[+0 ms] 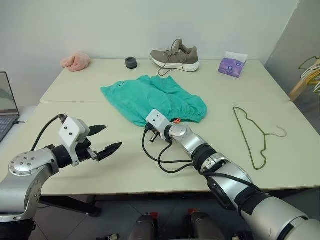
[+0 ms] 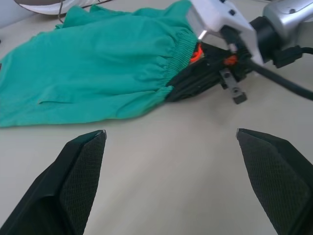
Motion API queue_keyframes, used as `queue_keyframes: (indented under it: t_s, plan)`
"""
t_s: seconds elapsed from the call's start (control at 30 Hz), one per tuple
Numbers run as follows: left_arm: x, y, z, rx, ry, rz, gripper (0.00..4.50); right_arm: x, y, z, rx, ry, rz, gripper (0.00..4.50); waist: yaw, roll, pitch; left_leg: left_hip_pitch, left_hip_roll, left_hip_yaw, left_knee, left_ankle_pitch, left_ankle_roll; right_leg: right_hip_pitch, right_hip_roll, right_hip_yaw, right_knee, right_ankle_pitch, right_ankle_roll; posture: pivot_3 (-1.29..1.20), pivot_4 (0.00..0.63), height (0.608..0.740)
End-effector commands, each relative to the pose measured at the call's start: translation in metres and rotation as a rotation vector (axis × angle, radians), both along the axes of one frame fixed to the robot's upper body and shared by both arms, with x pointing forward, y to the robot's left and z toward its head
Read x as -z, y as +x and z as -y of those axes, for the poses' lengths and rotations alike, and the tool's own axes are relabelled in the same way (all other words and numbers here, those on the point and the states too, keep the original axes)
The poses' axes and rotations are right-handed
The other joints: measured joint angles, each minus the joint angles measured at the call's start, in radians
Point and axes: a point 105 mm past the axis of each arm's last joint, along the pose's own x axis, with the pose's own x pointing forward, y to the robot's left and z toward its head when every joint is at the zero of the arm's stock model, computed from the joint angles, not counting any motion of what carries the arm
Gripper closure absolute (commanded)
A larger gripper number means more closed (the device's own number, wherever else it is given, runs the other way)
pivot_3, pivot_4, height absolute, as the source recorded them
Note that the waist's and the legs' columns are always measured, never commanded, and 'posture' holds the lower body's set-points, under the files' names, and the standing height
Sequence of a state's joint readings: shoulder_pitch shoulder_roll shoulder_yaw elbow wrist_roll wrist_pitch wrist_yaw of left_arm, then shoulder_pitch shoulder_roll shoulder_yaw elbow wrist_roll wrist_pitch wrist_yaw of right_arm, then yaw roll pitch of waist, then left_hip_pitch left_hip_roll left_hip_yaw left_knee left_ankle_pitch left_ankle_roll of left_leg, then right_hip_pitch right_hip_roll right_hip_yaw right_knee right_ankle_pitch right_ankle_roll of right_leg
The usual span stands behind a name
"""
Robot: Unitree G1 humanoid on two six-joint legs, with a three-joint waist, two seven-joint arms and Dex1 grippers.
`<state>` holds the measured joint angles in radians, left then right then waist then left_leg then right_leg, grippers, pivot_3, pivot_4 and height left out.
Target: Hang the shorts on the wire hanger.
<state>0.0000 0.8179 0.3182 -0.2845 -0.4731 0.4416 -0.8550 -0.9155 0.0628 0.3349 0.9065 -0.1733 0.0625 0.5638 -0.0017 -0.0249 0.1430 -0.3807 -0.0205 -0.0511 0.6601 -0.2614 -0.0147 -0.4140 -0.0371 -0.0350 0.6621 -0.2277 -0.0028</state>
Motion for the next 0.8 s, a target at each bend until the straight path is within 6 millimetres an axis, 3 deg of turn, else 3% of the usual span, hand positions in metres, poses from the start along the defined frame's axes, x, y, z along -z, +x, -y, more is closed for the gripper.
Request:
queue_keyframes:
  t_s: [0.03,0.17,0.27,0.53,0.8]
  plan:
    - [-0.011,0.006,-0.013,-0.052,0.048,0.088,0.0,-0.015,-0.037,0.01,-0.235,0.005,0.011,4.49,0.002,0.0,0.0,0.0,0.0,0.0,0.0,0.0,0.0,0.0,0.0,0.0,0.0,0.0,0.001,0.03,0.092,0.74]
    - [-0.017,0.02,-0.021,-0.074,0.156,0.19,0.0,-0.035,-0.075,0.045,-0.359,-0.021,-0.012,4.49,0.001,0.0,0.0,0.0,-0.001,-0.001,0.001,0.0,0.0,0.0,0.0,-0.001,0.0,0.0,0.001,0.0,0.094,0.74]
    - [-0.022,0.034,-0.024,-0.083,0.248,0.29,0.0,-0.06,-0.088,0.061,-0.395,-0.022,-0.006,4.49,0.0,0.001,0.0,0.0,0.001,-0.001,0.0,0.0,0.0,0.0,-0.001,-0.001,0.0,-0.001,0.001,-0.01,0.096,0.74]
    - [-0.002,0.053,-0.022,-0.015,0.457,0.361,0.0,-0.081,-0.105,0.075,-0.449,-0.075,0.025,4.49,-0.011,0.0,0.001,0.0,0.005,0.002,0.0,-0.002,-0.002,0.0,0.002,-0.001,-0.001,-0.001,0.0,-0.06,0.101,0.74]
    - [-0.009,0.073,-0.038,-0.08,0.599,0.464,0.0,-0.085,-0.117,0.086,-0.467,-0.099,0.025,4.49,-0.019,0.0,0.001,-0.001,0.006,0.001,0.001,-0.002,-0.002,0.0,0.002,-0.003,-0.001,-0.001,0.001,-0.08,0.104,0.74]
